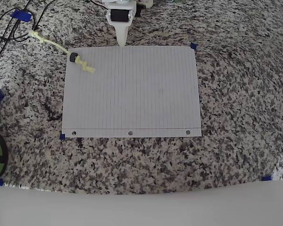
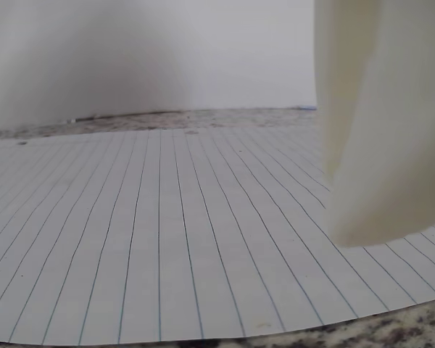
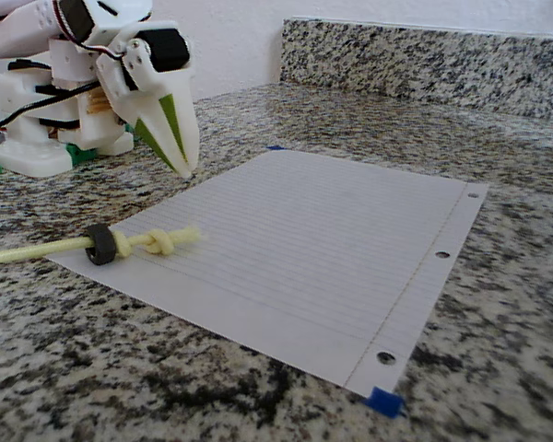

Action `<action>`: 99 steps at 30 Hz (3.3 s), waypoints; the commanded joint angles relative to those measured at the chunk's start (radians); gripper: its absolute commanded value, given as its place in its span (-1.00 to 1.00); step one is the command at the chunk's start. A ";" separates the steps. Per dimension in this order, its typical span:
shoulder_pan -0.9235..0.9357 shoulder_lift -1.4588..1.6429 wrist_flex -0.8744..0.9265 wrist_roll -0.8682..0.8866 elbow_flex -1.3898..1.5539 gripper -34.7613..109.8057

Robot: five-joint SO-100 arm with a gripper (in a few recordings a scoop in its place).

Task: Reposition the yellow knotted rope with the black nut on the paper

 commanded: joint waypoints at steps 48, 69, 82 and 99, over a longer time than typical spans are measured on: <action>0.397 -1.618 -0.186 -0.006 -1.035 0.03; 0.370 -1.735 -0.176 -0.006 -1.066 0.03; 0.365 -1.781 -0.212 -0.006 -1.080 0.03; 0.347 -1.801 -0.233 -0.006 -1.078 -0.26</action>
